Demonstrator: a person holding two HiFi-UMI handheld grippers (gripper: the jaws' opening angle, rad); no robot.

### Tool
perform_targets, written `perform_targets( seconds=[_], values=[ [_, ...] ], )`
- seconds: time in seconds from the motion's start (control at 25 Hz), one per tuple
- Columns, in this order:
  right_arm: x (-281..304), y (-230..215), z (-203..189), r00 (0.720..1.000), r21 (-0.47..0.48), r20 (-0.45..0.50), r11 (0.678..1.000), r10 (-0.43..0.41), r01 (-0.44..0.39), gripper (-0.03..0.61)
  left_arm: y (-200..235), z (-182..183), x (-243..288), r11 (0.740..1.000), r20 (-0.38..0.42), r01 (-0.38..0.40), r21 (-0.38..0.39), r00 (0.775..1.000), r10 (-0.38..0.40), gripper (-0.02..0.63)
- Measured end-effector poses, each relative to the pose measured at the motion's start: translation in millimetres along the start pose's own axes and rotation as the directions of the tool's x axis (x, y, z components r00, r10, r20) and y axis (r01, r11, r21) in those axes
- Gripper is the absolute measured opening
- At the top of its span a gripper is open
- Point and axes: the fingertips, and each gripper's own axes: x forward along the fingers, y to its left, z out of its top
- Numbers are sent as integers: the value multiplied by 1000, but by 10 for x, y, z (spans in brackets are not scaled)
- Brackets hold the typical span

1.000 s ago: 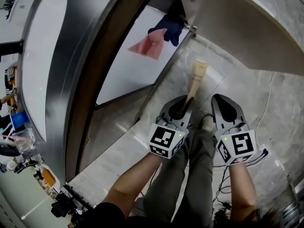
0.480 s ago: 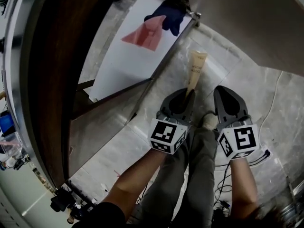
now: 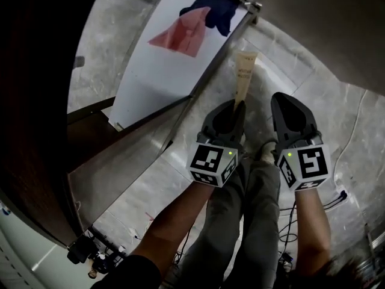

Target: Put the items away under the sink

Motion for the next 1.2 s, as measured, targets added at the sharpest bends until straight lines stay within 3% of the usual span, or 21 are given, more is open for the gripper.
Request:
perform_targets(
  seconds=[0.44,0.68,1.2],
  values=[
    [454,-27,-192,999,14,-13,999,42,-41,37,498,-148,174,993,30,-109,-36,993,110,41],
    [787,109,-87,994,-42,-6,993,113,-113,37,789,-77,239,984,63,-165,-73,984,169,41],
    [1402,471,53,976,-107,-7,970,217,-216,37,1593,331,219,919,198,-310,-242,912,359,41]
  ],
)
